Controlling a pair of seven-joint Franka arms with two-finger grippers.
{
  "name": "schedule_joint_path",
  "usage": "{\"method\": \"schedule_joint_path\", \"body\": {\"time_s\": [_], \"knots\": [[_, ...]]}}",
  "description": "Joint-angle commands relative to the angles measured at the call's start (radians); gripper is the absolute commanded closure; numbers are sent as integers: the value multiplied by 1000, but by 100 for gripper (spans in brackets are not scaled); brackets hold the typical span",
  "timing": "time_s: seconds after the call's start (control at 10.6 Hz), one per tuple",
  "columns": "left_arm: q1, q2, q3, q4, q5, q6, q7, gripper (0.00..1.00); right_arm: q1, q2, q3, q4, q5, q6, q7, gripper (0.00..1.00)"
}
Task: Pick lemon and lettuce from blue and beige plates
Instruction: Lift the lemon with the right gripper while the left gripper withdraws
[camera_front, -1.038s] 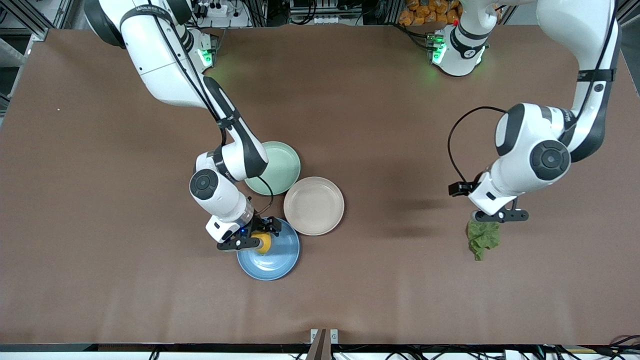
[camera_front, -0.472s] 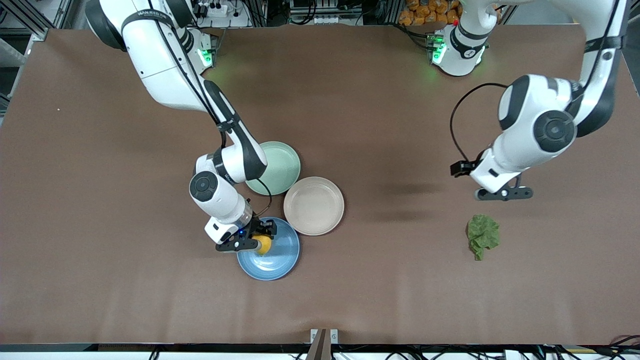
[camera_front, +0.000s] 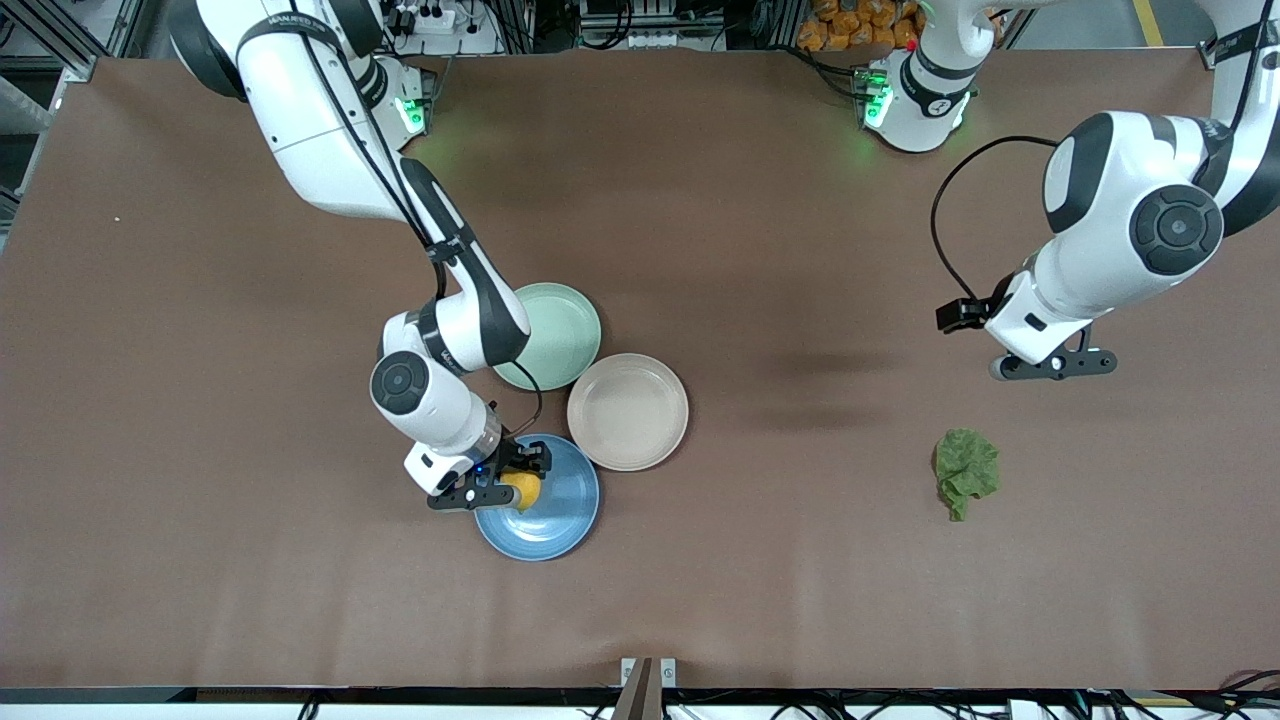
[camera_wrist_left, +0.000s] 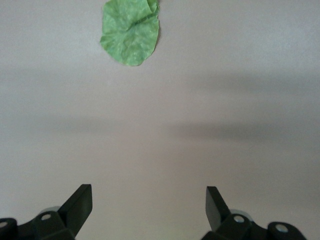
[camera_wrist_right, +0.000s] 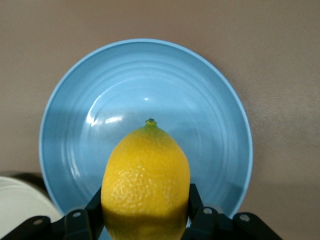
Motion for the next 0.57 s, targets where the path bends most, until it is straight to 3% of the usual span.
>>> {"method": "schedule_joint_path", "body": {"time_s": [0.0, 0.19, 0.47], "knots": [[4, -77, -6, -52, 3, -25, 11, 0, -50, -11, 7, 82, 7, -151, -4, 69], [4, -120, -6, -88, 3, -25, 11, 0, -72, -18, 5, 113, 4, -236, -38, 69], [4, -128, -6, -58, 3, -23, 11, 0, -133, -46, 2, 113, -12, -345, -157, 68]]}}
